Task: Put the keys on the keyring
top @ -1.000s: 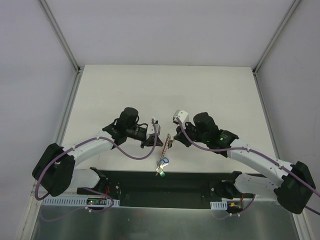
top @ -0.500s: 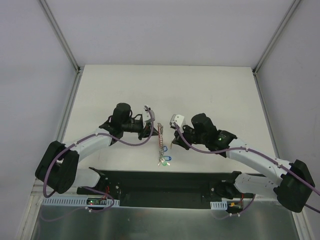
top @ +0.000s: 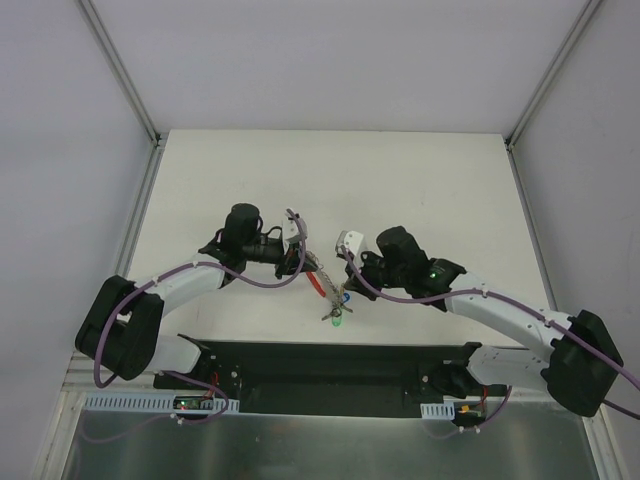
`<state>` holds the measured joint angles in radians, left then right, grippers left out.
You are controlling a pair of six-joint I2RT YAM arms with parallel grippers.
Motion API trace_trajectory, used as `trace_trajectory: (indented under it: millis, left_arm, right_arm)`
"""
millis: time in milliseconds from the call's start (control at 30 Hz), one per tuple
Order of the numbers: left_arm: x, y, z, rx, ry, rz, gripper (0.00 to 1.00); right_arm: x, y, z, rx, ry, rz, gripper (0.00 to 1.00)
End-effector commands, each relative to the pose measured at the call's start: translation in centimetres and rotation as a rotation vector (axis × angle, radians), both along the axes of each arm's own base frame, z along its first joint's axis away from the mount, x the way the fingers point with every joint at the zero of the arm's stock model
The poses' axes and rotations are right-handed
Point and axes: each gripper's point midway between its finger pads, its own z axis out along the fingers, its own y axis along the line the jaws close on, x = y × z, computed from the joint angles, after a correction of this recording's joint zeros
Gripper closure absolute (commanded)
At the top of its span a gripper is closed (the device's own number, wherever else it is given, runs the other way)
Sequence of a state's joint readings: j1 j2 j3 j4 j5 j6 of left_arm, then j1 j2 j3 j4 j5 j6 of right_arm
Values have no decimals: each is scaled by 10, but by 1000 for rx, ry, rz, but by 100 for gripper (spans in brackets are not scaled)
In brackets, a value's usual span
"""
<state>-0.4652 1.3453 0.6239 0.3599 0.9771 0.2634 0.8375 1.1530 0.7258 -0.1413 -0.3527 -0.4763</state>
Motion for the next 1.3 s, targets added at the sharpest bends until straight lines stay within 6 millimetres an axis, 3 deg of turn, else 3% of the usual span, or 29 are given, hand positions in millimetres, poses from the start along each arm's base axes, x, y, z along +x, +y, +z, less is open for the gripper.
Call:
trace_trajectory:
  millis: [0, 400, 1267]
  left_arm:
    - [-18, -8, 13, -75, -63, -164, 100]
    - [-33, -9, 15, -123, -72, -288, 100]
    - [-43, -22, 19, -124, -71, -339, 100]
  right_arm:
    - [8, 14, 27, 53, -60, 33, 99]
    - [13, 22, 29, 30, -83, 83, 99]
    - [6, 31, 21, 23, -94, 131, 99]
